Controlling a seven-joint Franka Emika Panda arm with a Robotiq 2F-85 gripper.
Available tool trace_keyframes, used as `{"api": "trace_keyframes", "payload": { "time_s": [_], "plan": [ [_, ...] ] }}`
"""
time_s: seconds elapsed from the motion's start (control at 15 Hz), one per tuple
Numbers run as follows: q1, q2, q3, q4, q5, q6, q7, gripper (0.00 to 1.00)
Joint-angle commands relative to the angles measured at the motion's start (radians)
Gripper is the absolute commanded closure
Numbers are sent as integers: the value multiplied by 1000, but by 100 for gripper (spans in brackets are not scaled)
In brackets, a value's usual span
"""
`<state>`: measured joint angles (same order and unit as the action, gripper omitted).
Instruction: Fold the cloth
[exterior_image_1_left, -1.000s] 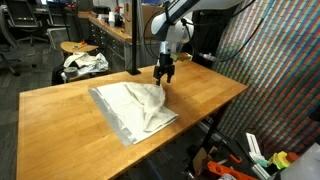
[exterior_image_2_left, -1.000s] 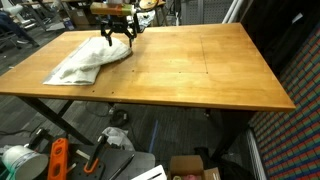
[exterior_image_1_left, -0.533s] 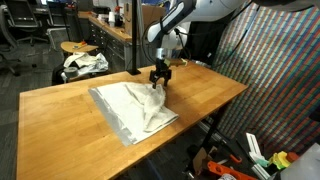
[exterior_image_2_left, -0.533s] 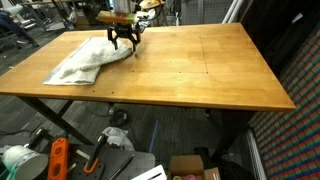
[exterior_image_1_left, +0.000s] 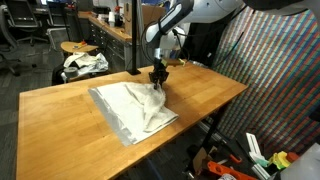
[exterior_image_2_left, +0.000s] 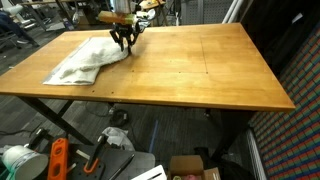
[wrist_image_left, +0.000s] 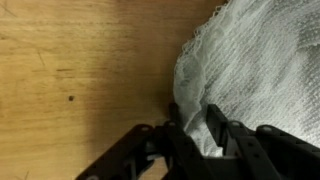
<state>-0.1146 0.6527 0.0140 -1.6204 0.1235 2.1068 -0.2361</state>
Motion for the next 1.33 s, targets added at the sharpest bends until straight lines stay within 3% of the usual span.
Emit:
{"api": "trace_keyframes", "payload": {
  "time_s": [0.0,0.13,0.33,1.0,1.27],
  "plan": [
    [-14,15,27,22,34,-6,-5,89],
    [-15,2,39,9,44,-10,-16,93],
    [-1,-32,55,-8,41,-46,-15,91],
    [122,-239,39,-89,-32,-53,173,88],
    [191,-281,55,-80,-90,-117,259,87]
  ]
}}
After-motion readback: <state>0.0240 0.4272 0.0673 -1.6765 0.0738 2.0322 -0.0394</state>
